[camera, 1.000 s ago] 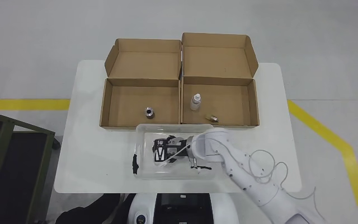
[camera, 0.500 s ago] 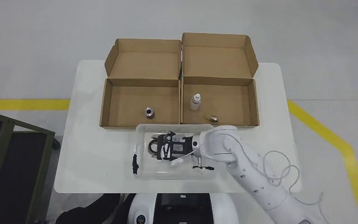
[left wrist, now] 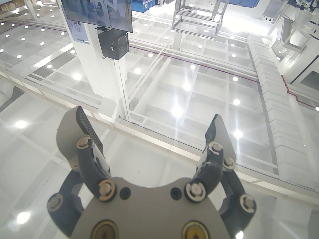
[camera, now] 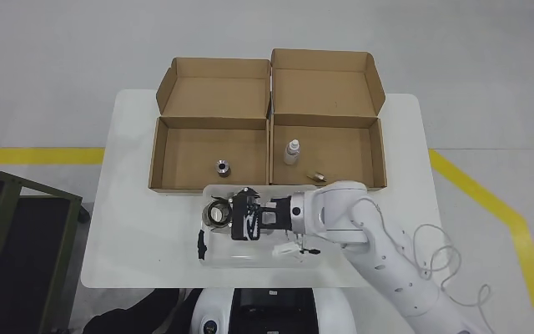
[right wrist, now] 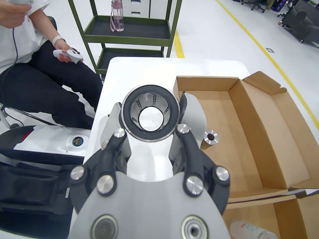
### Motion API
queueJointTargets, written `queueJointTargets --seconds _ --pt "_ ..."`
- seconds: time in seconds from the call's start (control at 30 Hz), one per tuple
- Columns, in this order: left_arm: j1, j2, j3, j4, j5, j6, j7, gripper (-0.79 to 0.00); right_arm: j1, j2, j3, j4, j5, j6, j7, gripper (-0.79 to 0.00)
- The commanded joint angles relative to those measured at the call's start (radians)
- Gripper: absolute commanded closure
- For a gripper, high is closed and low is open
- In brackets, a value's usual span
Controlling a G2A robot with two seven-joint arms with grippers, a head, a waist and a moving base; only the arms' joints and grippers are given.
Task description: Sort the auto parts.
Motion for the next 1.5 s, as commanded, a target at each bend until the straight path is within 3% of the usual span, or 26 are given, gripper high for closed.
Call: queueJointTargets --seconds 0.0,0.57,1.47 --pt "0.0 0.0 0.0 0.0 0.0 0.0 0.0 -0.785 0.003 0.002 0.011 -0.012 0.021 0.001 -0.007 0.0" --pt "0.0 0.0 0.0 0.0 0.0 0.0 0.0 -0.785 -0.003 0.032 0.196 -0.098 0.158 0.027 -0.095 0.0" --pt "0.0 0.0 0.0 0.0 0.0 0.0 0.0 -0.785 -0.06 0.068 0.361 -0.134 0.267 -0.007 -0.204 0.0"
